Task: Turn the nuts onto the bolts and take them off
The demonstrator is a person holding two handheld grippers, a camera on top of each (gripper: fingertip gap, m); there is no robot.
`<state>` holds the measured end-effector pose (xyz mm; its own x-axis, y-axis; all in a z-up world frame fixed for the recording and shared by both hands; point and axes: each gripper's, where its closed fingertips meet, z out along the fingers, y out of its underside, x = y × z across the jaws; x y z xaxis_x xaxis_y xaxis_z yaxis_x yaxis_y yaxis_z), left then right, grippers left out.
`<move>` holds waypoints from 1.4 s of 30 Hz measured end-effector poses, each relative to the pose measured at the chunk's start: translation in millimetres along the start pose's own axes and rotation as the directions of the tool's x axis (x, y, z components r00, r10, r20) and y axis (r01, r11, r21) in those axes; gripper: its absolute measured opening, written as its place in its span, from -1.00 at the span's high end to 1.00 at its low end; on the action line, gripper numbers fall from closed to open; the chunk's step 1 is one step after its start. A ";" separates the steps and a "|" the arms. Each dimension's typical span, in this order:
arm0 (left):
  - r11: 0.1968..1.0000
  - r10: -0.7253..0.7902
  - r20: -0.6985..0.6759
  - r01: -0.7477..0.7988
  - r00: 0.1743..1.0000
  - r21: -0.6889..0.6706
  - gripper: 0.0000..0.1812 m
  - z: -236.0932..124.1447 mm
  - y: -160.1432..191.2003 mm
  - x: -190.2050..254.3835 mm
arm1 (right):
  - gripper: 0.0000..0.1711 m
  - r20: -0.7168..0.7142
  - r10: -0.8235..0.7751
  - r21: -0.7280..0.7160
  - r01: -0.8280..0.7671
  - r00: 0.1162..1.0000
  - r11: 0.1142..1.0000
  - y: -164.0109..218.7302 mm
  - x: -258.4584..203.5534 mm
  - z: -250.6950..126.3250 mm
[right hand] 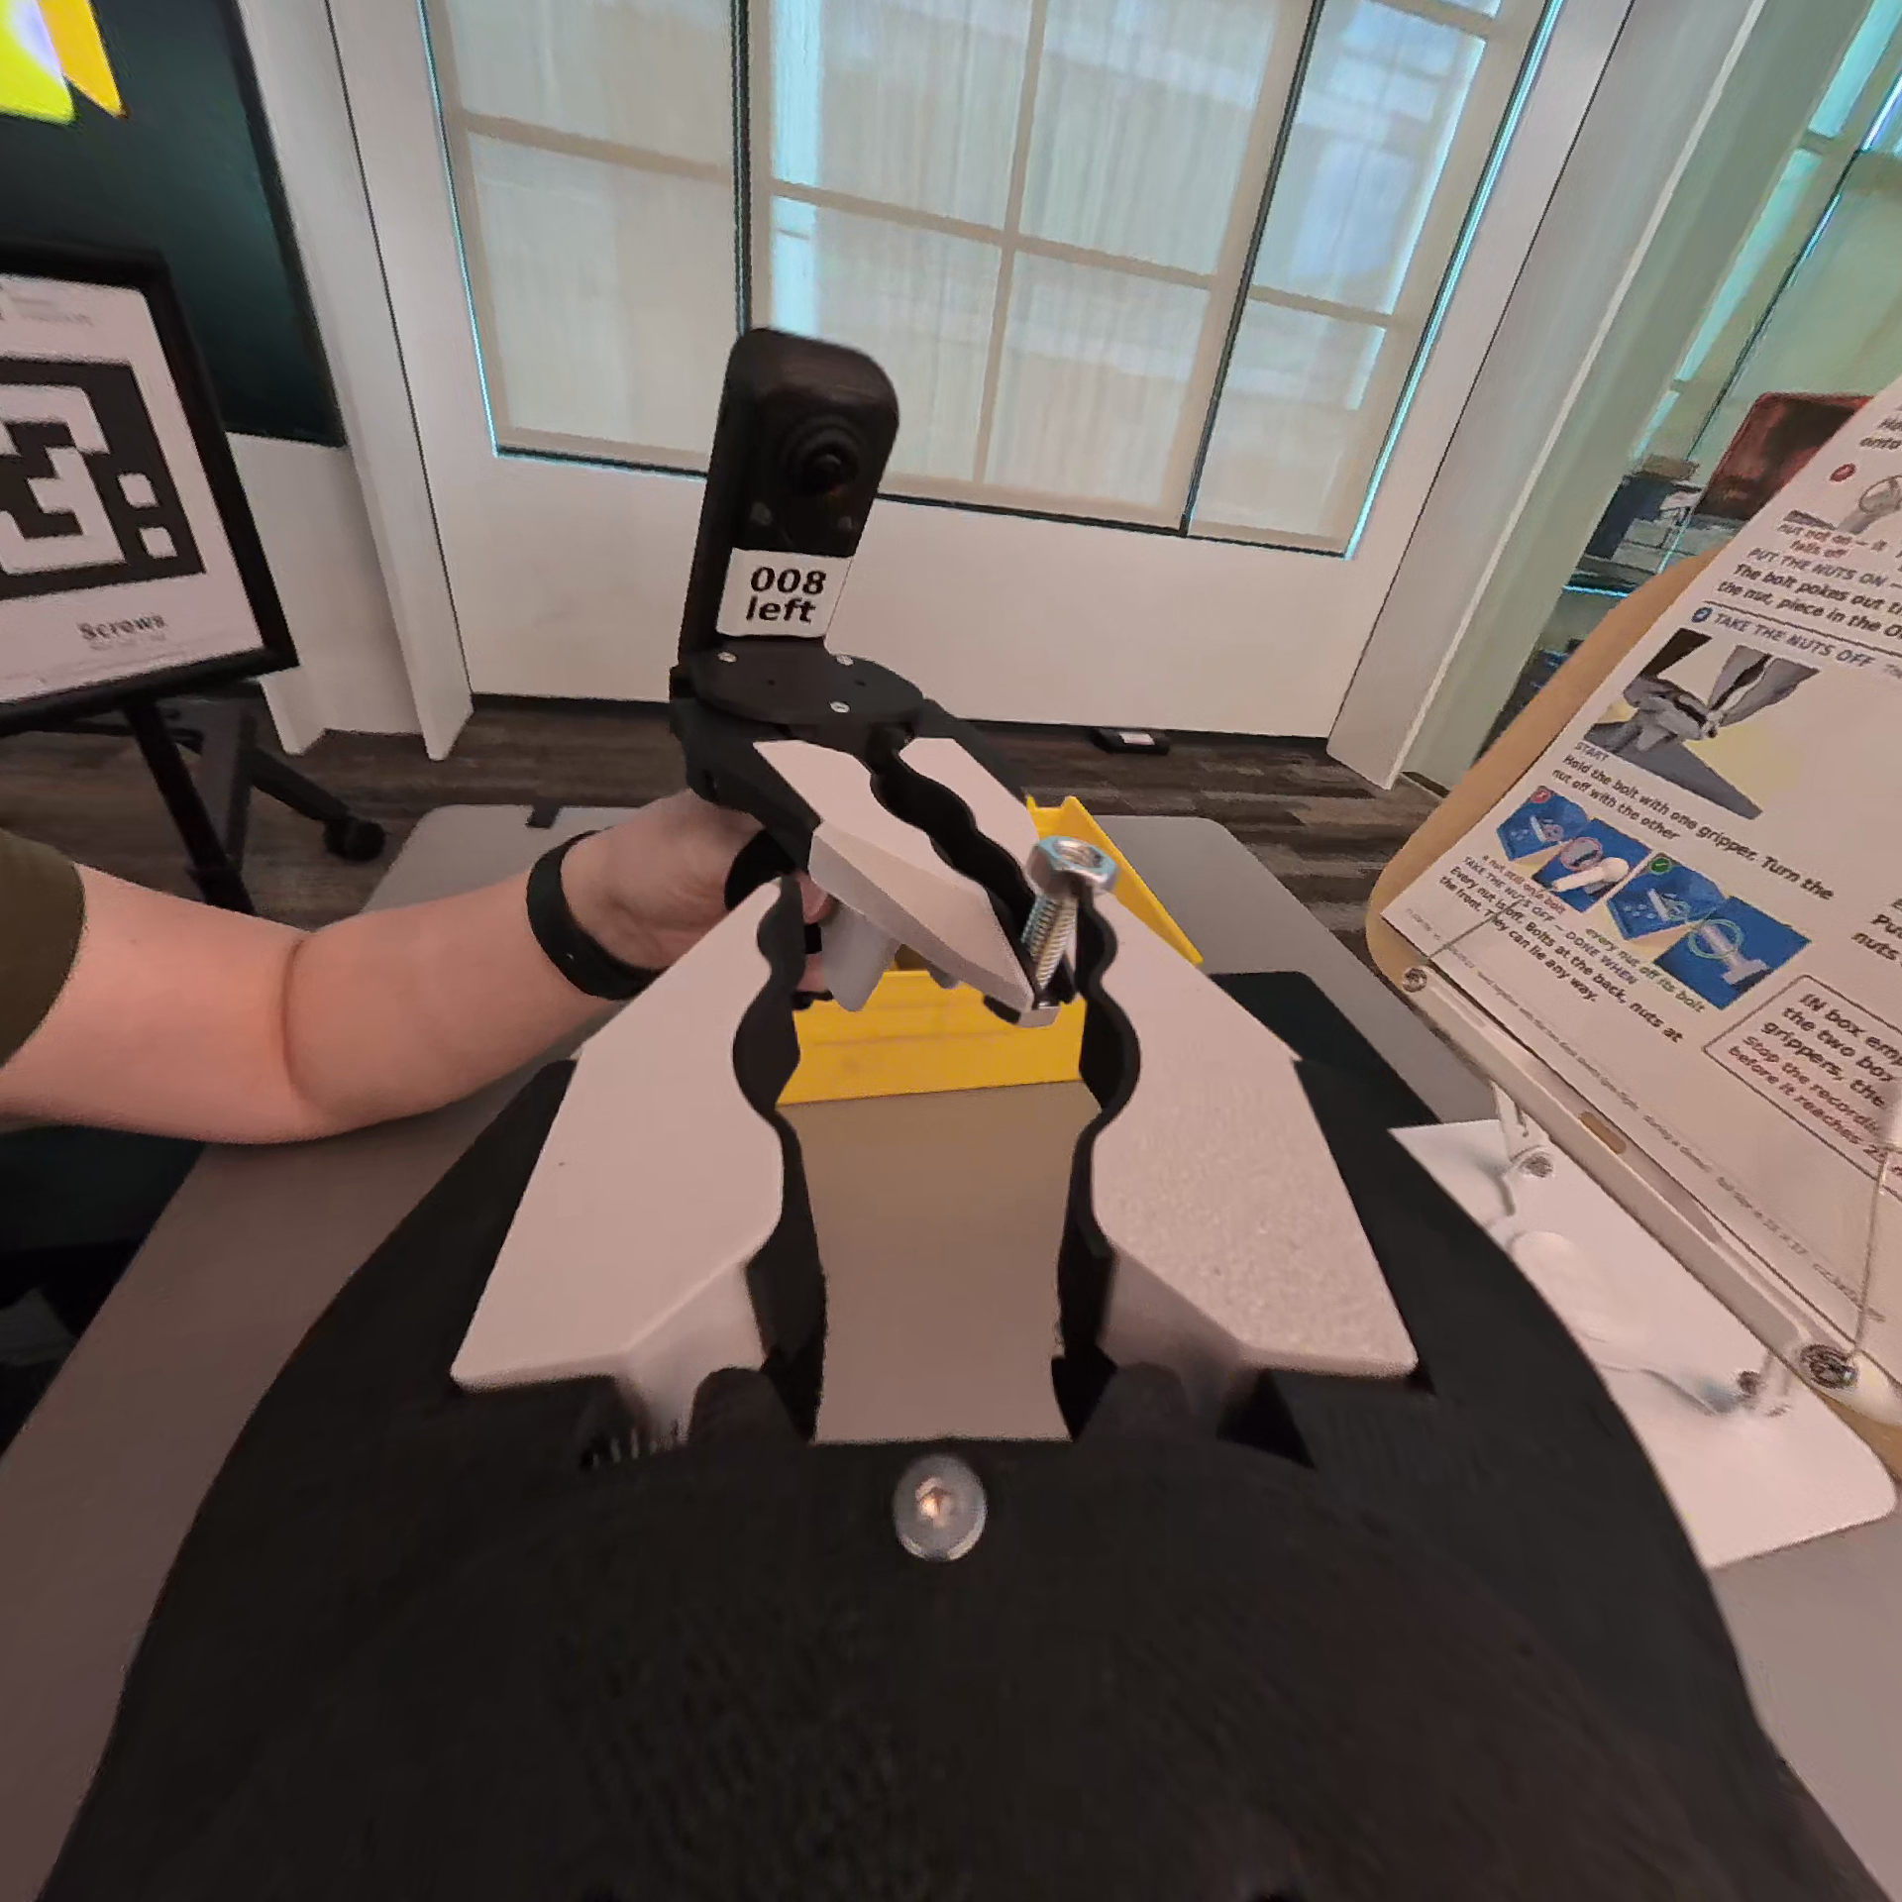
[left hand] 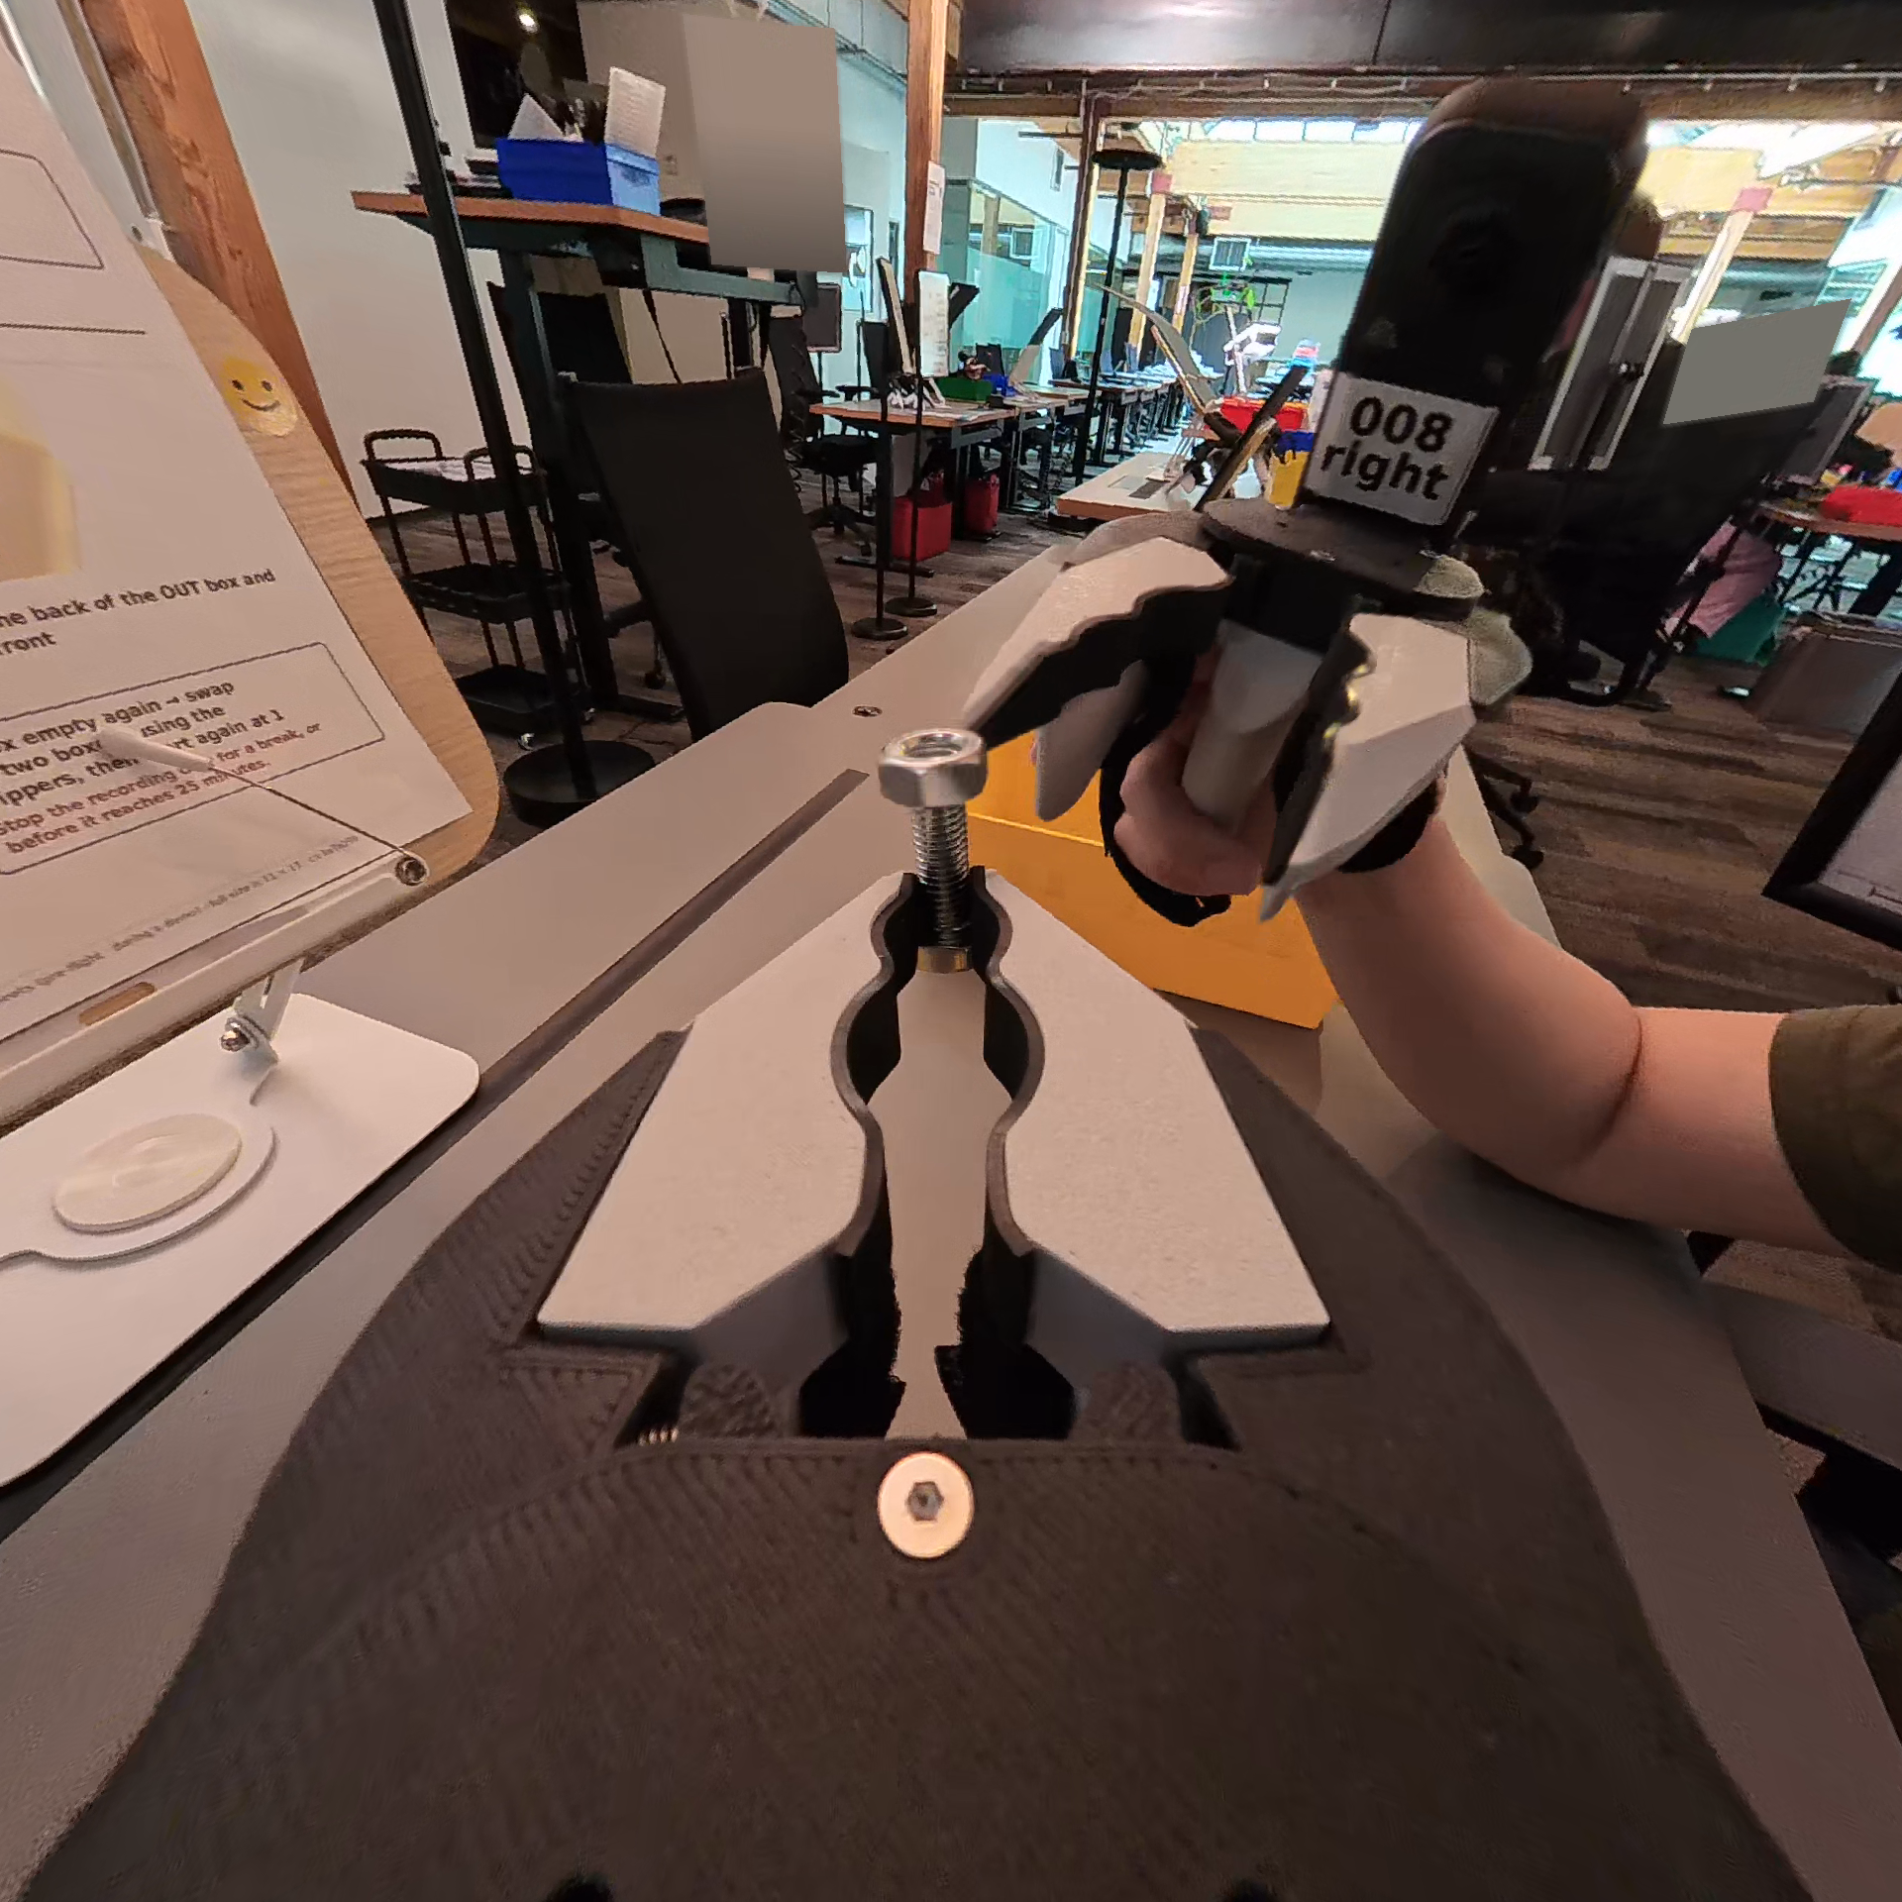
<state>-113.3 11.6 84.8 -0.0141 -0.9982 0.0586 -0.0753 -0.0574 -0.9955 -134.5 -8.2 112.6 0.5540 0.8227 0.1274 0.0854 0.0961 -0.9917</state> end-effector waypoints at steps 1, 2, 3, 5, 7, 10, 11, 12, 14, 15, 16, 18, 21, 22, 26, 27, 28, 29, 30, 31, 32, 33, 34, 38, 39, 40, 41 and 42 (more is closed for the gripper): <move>1.000 -0.005 -0.006 0.005 1.000 0.001 0.92 0.1 0.0 0.7 | 0.36 -0.005 0.014 0.006 -0.014 1.000 1.000 -0.3 1.7 0.6; 1.000 -0.008 -0.013 0.008 1.000 0.002 0.92 0.6 0.0 1.8 | 0.27 -0.015 0.014 0.005 -0.014 1.000 1.000 0.9 3.3 2.2; 1.000 -0.008 -0.019 0.008 1.000 0.003 0.92 1.3 0.0 3.1 | 0.18 -0.021 0.002 -0.002 -0.002 1.000 1.000 3.3 3.5 4.7; 1.000 -0.002 -0.021 0.002 1.000 -0.004 0.92 2.6 1.2 4.4 | 0.14 -0.019 -0.029 -0.030 0.029 0.999 0.999 9.0 0.6 9.7; 1.000 0.004 -0.002 -0.004 1.000 -0.013 0.92 2.6 2.8 1.3 | 0.16 -0.023 -0.050 -0.058 0.049 0.998 0.997 12.1 -1.0 11.2; 1.000 -0.015 0.016 0.015 1.000 0.001 0.92 -0.4 1.2 -5.0 | 0.37 -0.010 -0.063 -0.069 0.062 0.998 0.996 10.2 -2.7 5.1; 1.000 -0.023 0.016 0.023 1.000 0.008 0.92 -1.5 0.0 -6.1 | 0.36 -0.005 -0.044 -0.068 0.044 0.999 0.997 9.2 -2.8 3.6; 1.000 -0.029 0.005 0.029 1.000 0.013 0.92 -2.0 -0.8 -5.1 | 0.32 -0.014 -0.032 -0.062 0.031 0.999 0.998 8.0 -0.8 3.2; 0.999 -0.033 -0.011 0.033 0.999 0.009 0.92 -0.8 -0.6 -1.7 | 0.14 -0.041 -0.037 -0.055 0.035 0.998 0.998 9.1 3.6 5.8; 1.000 -0.026 -0.018 0.026 0.999 0.003 0.92 0.6 0.4 0.6 | 0.12 -0.050 -0.045 -0.054 0.043 0.998 0.998 10.6 4.8 8.3; 1.000 -0.019 -0.023 0.019 1.000 -0.007 0.92 2.3 2.1 2.6 | 0.10 -0.050 -0.049 -0.058 0.047 0.998 0.997 12.3 4.4 10.7; 1.000 -0.007 -0.011 0.007 1.000 -0.021 0.92 4.5 4.7 2.4 | 0.05 -0.018 -0.049 -0.068 0.047 0.999 0.997 14.2 -1.8 13.4; 1.000 -0.018 -0.002 0.018 1.000 -0.009 0.92 2.6 3.6 -1.7 | 0.11 -0.011 -0.045 -0.086 0.044 0.999 0.995 11.2 -3.7 8.1; 1.000 -0.029 -0.002 0.029 1.000 -0.006 0.92 1.6 3.1 -3.0 | 0.26 0.002 -0.043 -0.091 0.043 0.999 0.995 10.0 -4.7 4.1; 0.999 -0.042 -0.021 0.042 0.999 -0.002 0.92 2.9 3.0 -0.5 | 0.31 -0.002 0.055 0.001 -0.055 0.998 0.998 -2.4 3.7 -2.2; 0.999 -0.042 -0.029 0.042 0.999 -0.007 0.92 4.5 3.8 2.0 | 0.25 -0.004 0.083 -0.003 -0.083 0.997 0.997 0.3 6.4 -0.7; 0.999 -0.038 -0.034 0.038 0.999 -0.012 0.92 6.0 4.8 4.1 | 0.20 -0.002 0.107 -0.009 -0.107 0.994 0.994 3.4 8.1 1.3; 0.999 -0.032 -0.038 0.031 0.999 -0.018 0.92 7.4 5.8 6.1 | 0.18 0.000 0.127 -0.010 -0.127 0.992 0.992 5.7 9.3 3.2; 0.999 -0.027 -0.041 0.026 0.999 -0.024 0.92 8.5 6.8 7.4 | 0.18 0.005 0.148 -0.016 -0.148 0.989 0.989 8.0 9.7 4.7; 0.999 -0.026 -0.039 0.025 0.999 -0.028 0.92 8.9 7.5 7.4 | 0.18 0.024 0.168 -0.025 -0.168 0.985 0.986 9.7 7.6 5.5; 0.999 -0.027 -0.030 0.026 0.999 -0.027 0.92 8.7 7.6 5.7 | 0.24 0.053 0.186 -0.035 -0.185 0.981 0.982 10.2 3.6 5.2; 0.999 -0.030 -0.020 0.030 0.999 -0.025 0.92 7.8 7.4 3.1 | 0.24 0.057 0.205 -0.044 -0.203 0.977 0.978 10.6 3.4 4.1; 0.999 -0.035 -0.011 0.035 0.999 -0.023 0.92 6.2 7.1 0.1 | 0.30 0.053 0.213 -0.044 -0.210 0.976 0.977 9.9 5.2 1.5; 0.998 -0.055 0.003 0.055 0.998 -0.010 0.92 2.7 5.4 -6.0 | 0.40 0.133 0.322 0.022 -0.328 0.937 0.944 -3.4 4.0 -6.3; 0.998 -0.063 -0.015 0.063 0.998 -0.010 0.92 3.9 5.5 -2.7 | 0.31 0.143 0.360 0.030 -0.368 0.922 0.929 -4.0 5.6 -5.9; 0.998 -0.064 -0.026 0.064 0.998 -0.013 0.92 5.5 5.9 0.2 | 0.24 0.156 0.394 0.032 -0.403 0.906 0.915 -3.6 6.0 -5.0; 0.998 -0.057 -0.031 0.056 0.998 -0.016 0.92 7.2 6.6 2.7 | 0.20 0.165 0.422 0.031 -0.433 0.891 0.901 -2.7 6.9 -3.8; 0.999 -0.047 -0.039 0.046 0.998 -0.021 0.92 8.8 7.2 5.6 | 0.22 0.175 0.447 0.025 -0.458 0.877 0.889 -1.2 7.0 -2.7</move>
<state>-105.2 5.4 77.4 -0.0498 -0.9929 0.1080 -0.0964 -0.1029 -0.9900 -128.5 -4.0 114.8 0.3791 0.8629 -0.3342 -0.1986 -0.2769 -0.9402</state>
